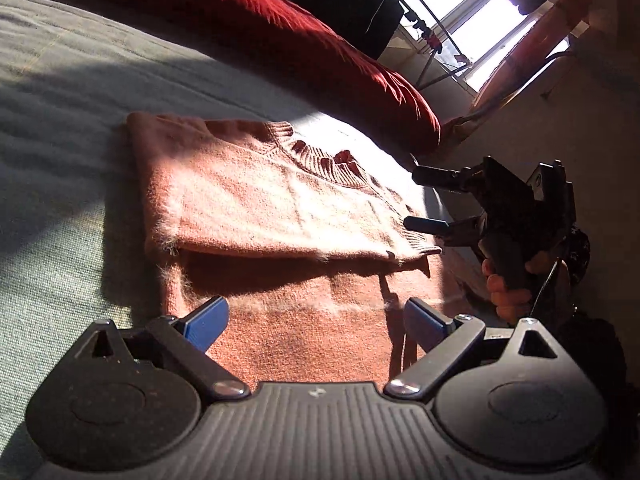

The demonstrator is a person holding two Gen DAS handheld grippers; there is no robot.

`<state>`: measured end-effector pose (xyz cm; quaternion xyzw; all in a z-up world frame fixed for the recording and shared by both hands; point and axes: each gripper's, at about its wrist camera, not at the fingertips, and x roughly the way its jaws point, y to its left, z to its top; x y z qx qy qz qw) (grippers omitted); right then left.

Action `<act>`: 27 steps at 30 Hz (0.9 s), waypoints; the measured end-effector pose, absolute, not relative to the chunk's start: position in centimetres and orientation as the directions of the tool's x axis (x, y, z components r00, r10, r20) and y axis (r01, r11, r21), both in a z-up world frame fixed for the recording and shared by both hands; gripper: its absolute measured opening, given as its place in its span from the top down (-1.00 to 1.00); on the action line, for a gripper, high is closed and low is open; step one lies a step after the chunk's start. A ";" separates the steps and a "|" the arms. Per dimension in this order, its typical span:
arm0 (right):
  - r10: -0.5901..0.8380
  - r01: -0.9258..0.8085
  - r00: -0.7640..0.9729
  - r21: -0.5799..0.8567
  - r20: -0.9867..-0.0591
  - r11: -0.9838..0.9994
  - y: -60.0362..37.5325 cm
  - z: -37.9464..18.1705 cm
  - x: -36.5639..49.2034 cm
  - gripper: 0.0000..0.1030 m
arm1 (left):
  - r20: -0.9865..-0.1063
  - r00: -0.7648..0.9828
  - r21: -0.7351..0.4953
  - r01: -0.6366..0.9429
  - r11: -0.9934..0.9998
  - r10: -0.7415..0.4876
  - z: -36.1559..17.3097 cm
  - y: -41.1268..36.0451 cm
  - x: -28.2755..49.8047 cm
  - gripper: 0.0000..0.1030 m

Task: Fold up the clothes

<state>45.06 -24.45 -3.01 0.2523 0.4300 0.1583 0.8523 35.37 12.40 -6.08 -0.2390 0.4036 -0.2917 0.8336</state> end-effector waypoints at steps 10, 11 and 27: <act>0.410 0.034 0.587 0.527 -0.699 0.849 -26.9 -4.8 44.5 -1.00 | -0.534 0.502 -0.629 0.302 0.716 -0.680 -6.0 12.2 35.3 -0.83; 0.395 0.037 0.596 0.516 -0.699 0.856 -27.0 -4.4 44.4 -1.00 | -0.536 0.502 -0.627 0.301 0.718 -0.679 -6.0 12.2 35.3 -0.83; 0.612 -0.188 0.470 0.605 -0.637 0.774 -20.2 -4.9 43.6 -1.00 | -0.548 0.511 -0.615 0.291 0.733 -0.662 -6.0 12.2 35.3 -0.83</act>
